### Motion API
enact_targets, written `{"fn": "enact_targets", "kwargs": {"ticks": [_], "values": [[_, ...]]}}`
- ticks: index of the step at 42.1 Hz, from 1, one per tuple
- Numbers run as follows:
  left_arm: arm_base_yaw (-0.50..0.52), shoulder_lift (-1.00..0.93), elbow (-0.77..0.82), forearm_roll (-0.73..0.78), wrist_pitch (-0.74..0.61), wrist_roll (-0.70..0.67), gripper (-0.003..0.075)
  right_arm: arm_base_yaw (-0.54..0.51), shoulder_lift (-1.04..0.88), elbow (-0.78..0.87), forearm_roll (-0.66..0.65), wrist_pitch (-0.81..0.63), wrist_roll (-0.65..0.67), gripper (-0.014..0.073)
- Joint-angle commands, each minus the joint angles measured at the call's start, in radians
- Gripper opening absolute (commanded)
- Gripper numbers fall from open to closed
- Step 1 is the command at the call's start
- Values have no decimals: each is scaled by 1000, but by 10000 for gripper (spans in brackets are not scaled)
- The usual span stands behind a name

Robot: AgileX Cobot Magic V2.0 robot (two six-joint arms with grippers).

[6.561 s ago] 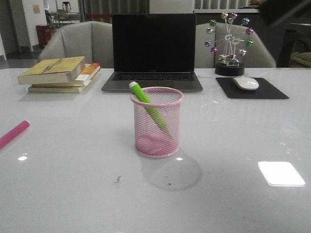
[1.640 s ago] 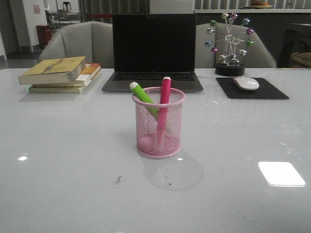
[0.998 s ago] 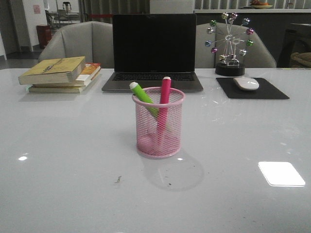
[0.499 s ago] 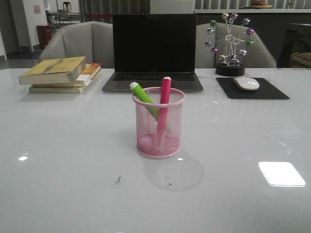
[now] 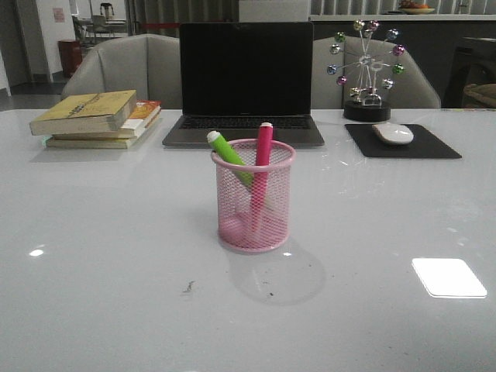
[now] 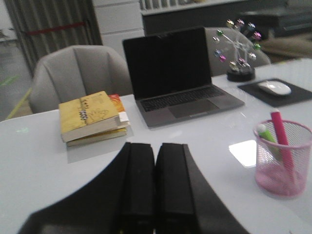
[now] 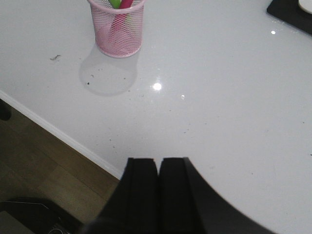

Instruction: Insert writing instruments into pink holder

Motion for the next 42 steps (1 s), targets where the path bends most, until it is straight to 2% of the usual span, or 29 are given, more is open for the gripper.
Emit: {"fn": "enact_targets", "kwargs": {"ticks": [1,8,15,42], "values": [[65,-73,51,-93,-133,-5,99,-3,3,-28,-19,-64,-10,29],[148,-180,144,-149,-133,-5,99,-3,3,-28,-19,-64,-10,29],[188,-226,176,-191,-108,-5,99,-3,3,-28,-19,-64,-10,29],[192,-238,176,-193,-92,-5,99,-3,3,-28,-19,-64,-10,29]]}}
